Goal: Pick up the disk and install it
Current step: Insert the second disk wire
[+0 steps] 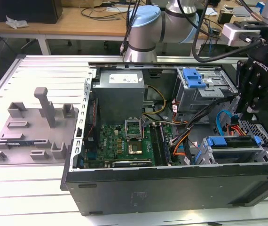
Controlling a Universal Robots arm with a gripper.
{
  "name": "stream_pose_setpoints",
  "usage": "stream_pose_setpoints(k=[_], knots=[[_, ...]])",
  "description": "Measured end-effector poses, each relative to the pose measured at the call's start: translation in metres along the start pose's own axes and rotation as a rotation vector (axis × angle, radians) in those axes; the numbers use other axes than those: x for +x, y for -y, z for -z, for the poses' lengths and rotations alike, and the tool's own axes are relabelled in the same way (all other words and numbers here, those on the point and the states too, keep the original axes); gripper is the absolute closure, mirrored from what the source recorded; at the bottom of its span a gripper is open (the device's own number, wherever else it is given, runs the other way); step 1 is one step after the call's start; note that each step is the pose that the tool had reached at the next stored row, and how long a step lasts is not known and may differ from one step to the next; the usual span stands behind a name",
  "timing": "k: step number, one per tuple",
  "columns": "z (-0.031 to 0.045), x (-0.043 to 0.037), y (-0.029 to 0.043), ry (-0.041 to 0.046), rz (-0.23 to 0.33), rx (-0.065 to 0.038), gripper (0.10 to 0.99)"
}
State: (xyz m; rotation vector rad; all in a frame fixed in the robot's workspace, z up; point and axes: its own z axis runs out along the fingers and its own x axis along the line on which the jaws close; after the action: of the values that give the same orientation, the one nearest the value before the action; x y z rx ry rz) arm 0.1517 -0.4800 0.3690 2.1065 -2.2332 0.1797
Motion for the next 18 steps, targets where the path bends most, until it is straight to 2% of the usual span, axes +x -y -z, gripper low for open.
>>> stream_pose_setpoints(k=[2,6,9,11,15,18], knots=[[-0.0001,0.0006,-0.001,0.0041,0.0,0.0,0.78],[0.0002,0.0014,-0.0012,0.0003,0.0,-0.002,0.78],[0.0015,0.0011,0.0066,-0.0006,0.001,-0.006,0.78],[0.0024,0.0018,0.0065,-0.0007,0.001,-0.006,0.78],[0.003,0.0063,-0.0058,-0.0009,0.001,-0.006,0.78],[0.0029,0.007,-0.0095,-0.0006,0.001,-0.006,0.78]])
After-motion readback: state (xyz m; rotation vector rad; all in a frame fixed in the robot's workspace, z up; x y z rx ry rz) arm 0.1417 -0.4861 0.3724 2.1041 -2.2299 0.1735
